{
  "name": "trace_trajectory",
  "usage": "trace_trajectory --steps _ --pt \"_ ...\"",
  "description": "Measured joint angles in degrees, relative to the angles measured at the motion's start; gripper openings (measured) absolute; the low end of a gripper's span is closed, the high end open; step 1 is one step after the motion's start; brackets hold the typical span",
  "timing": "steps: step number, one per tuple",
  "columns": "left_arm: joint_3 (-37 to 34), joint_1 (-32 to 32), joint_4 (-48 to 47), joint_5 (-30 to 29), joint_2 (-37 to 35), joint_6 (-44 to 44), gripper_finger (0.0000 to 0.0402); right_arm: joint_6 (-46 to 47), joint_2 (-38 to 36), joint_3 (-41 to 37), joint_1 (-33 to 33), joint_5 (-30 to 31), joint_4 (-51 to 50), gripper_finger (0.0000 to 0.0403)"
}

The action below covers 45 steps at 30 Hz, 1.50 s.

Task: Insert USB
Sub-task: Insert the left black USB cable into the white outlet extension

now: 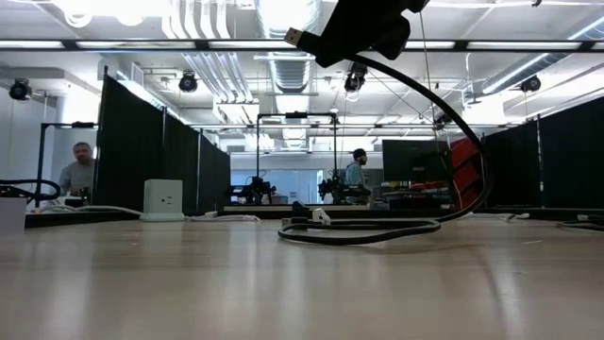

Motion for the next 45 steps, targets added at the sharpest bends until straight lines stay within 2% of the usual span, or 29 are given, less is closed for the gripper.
trace_trajectory --steps 8,12,21,23,26,29,32,36,41,45 --pt "-6.0 -0.8 10.1 -3.1 0.0 0.2 0.0345 0.0 0.0 0.0 0.0 -0.4 0.0 0.0019" --pt "-10.0 -0.8 15.8 -2.7 -0.2 0.2 0.0297 0.0 0.0 0.0 0.0 -1.3 0.0 0.0019" --pt "-10.9 -0.1 16.1 -4.1 -0.7 2.8 0.0297 -0.5 -0.9 0.0 0.0 -3.0 -0.1 0.0019" --pt "-9.7 0.7 15.1 -7.2 -0.6 3.3 0.0297 -1.3 -1.6 0.0 -0.2 -2.9 -0.5 0.0019" --pt "-7.9 3.4 11.4 -17.2 -0.6 6.3 0.0296 -2.9 -3.4 0.0 -0.5 -2.8 -0.9 0.0019" --pt "-7.2 7.5 13.4 -25.2 -0.6 12.5 0.0296 -3.5 -5.3 0.0 -0.9 -2.8 -2.0 0.0019" --pt "-8.8 11.9 14.1 -28.4 -1.0 20.5 0.0296 -3.5 -7.1 0.0 -1.4 -2.8 -5.3 0.0019" --pt "-13.2 15.6 20.7 -32.9 -1.7 27.7 0.0296 -1.9 -8.2 0.0 -1.7 -2.8 -12.0 0.0019" --pt "-17.9 20.3 34.9 -34.0 -2.3 33.9 0.0296 -0.5 -8.0 -0.7 -1.5 -3.6 -15.0 0.0019" --pt "-18.7 22.4 38.0 -33.1 -2.3 34.9 0.0296 0.3 -7.4 -2.0 -1.3 -4.8 -14.2 0.0019"
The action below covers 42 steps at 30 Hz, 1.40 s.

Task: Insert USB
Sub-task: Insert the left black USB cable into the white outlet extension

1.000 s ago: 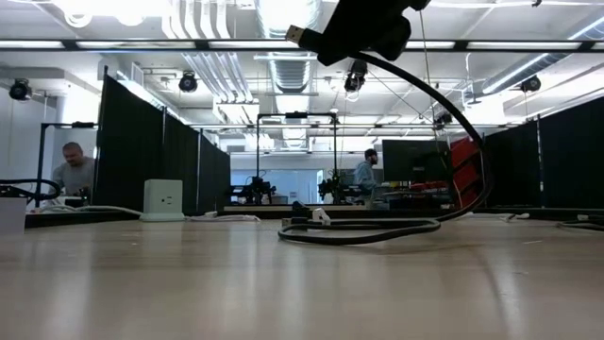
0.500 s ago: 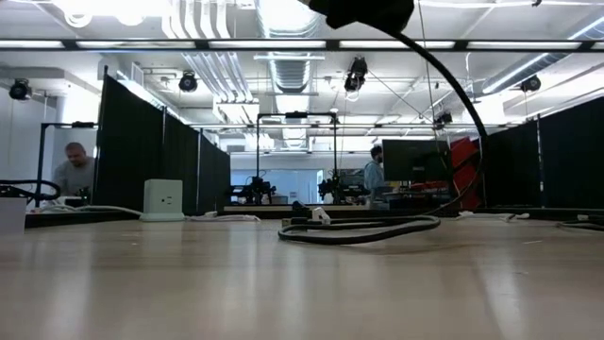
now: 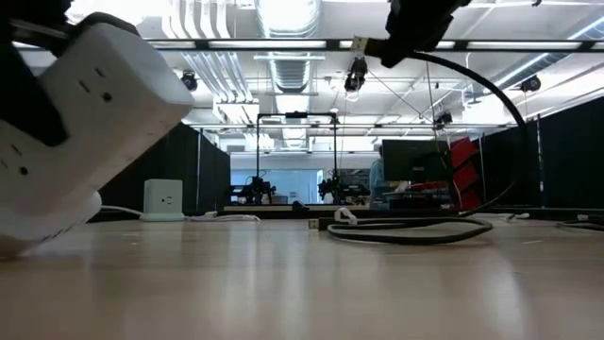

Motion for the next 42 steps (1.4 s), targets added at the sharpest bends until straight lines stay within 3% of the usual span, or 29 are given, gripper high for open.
trace_trajectory --steps 11,15,19,24,32,37,42 --pt "0.2 -0.4 -4.0 1.3 -3.4 -5.2 0.0296 0.1 0.4 -1.5 0.1 0.0 4.5 0.0019" --pt "0.2 -0.5 -4.7 -0.3 -6.3 -8.0 0.0296 0.1 0.4 -1.5 0.1 0.0 4.9 0.0019" --pt "-0.8 -0.6 -3.2 -5.5 -6.9 -16.9 0.0296 0.0 0.4 -1.5 0.1 0.0 5.2 0.0019" --pt "-6.2 -2.2 8.5 -13.6 -7.3 -20.1 0.0296 -0.3 0.4 -1.5 0.1 0.0 5.2 0.0019" --pt "-20.6 -4.3 37.0 -23.1 -7.4 -18.0 0.0296 -2.1 0.7 -1.5 0.0 -0.7 5.7 0.0019" --pt "-29.8 -4.3 53.5 -24.2 -7.0 -14.2 0.0296 -6.0 3.0 -1.5 -0.1 -1.5 7.7 0.0019" --pt "-34.4 -4.5 62.6 -24.2 -6.6 -9.7 0.0296 -13.1 5.0 -1.5 -0.1 -1.4 15.8 0.0019"
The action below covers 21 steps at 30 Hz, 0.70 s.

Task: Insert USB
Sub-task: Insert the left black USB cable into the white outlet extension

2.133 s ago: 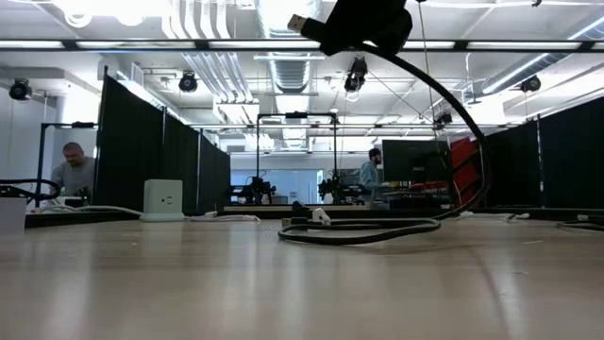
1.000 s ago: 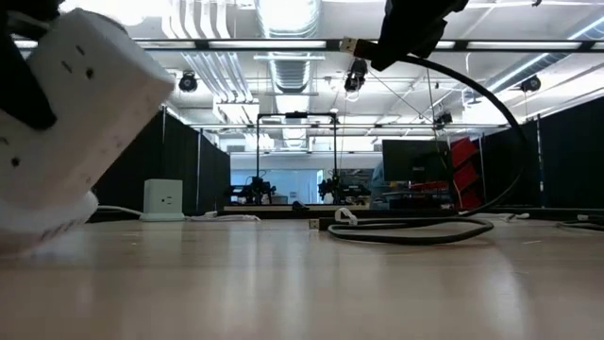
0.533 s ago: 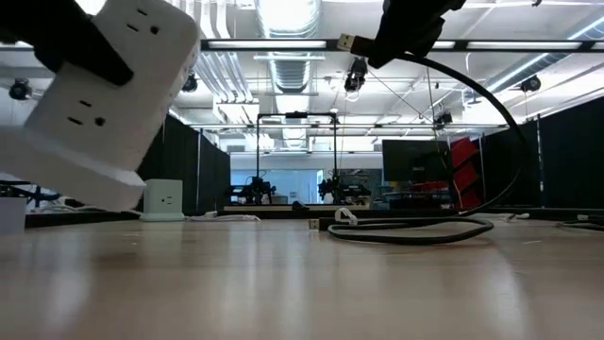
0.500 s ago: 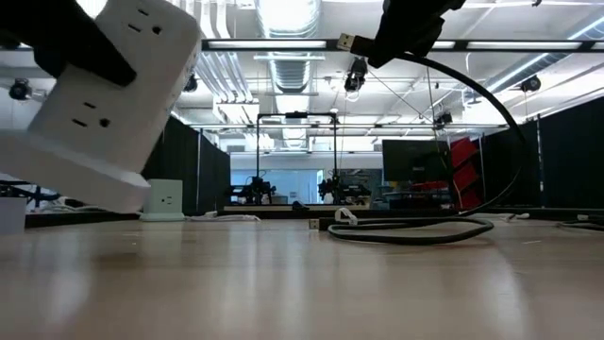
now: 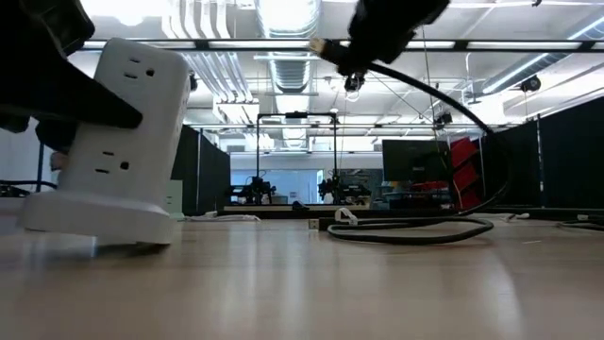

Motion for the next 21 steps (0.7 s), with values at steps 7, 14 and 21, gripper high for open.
trace_trajectory --steps 7,14,21 --pt "0.0 0.1 -0.7 7.8 -0.2 14.4 0.0296 -4.2 1.1 0.0 -0.3 0.4 5.0 0.0019" --pt "-0.1 -0.5 -0.8 8.5 -0.2 15.7 0.0296 -3.1 3.4 -0.2 0.1 2.9 7.0 0.0019" --pt "-1.3 -1.9 1.3 8.4 -0.2 16.0 0.0295 3.1 8.0 -0.4 1.1 6.3 8.6 0.0019"
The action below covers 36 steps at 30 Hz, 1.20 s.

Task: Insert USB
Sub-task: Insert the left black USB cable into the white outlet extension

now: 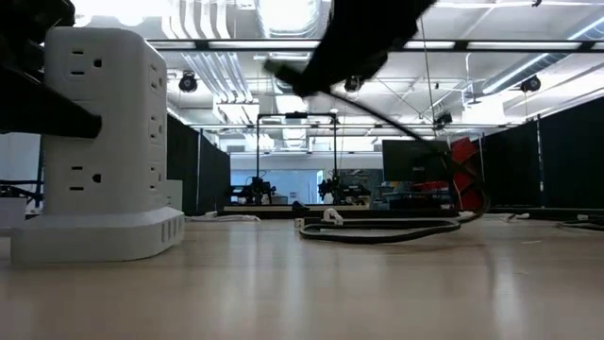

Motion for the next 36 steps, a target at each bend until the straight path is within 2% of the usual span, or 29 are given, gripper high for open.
trace_trajectory --steps 4,7,10,14,18,22,26,36 --pt "-0.2 -0.8 1.8 0.1 0.0 0.6 0.0295 5.1 4.3 -0.1 0.4 -0.8 -0.1 0.0019" --pt "-0.3 -1.7 3.6 1.8 0.0 1.8 0.0295 8.8 6.6 -0.1 0.5 -4.4 -0.1 0.0019" --pt "-0.3 -3.0 4.4 2.9 0.0 1.8 0.0295 11.6 7.6 -0.1 0.6 -8.6 -0.1 0.0019" --pt "-1.4 -4.2 6.7 3.6 0.0 1.5 0.0295 12.6 7.6 -0.1 1.2 -9.3 0.1 0.0019" --pt "-2.9 -4.3 11.2 4.5 0.1 2.5 0.0295 11.0 7.6 -0.1 1.2 -9.1 0.2 0.0019" --pt "-4.0 -4.6 17.6 7.5 0.2 6.8 0.0295 3.4 8.0 -0.1 1.7 -8.8 2.7 0.0019" --pt "-4.1 -4.5 20.8 6.3 0.0 10.3 0.0295 -2.6 8.5 -0.1 2.5 -8.9 5.3 0.0019" --pt "-4.2 -4.3 22.9 4.9 -0.2 12.7 0.0295 -4.9 9.3 -0.1 2.3 -9.1 10.4 0.0019"
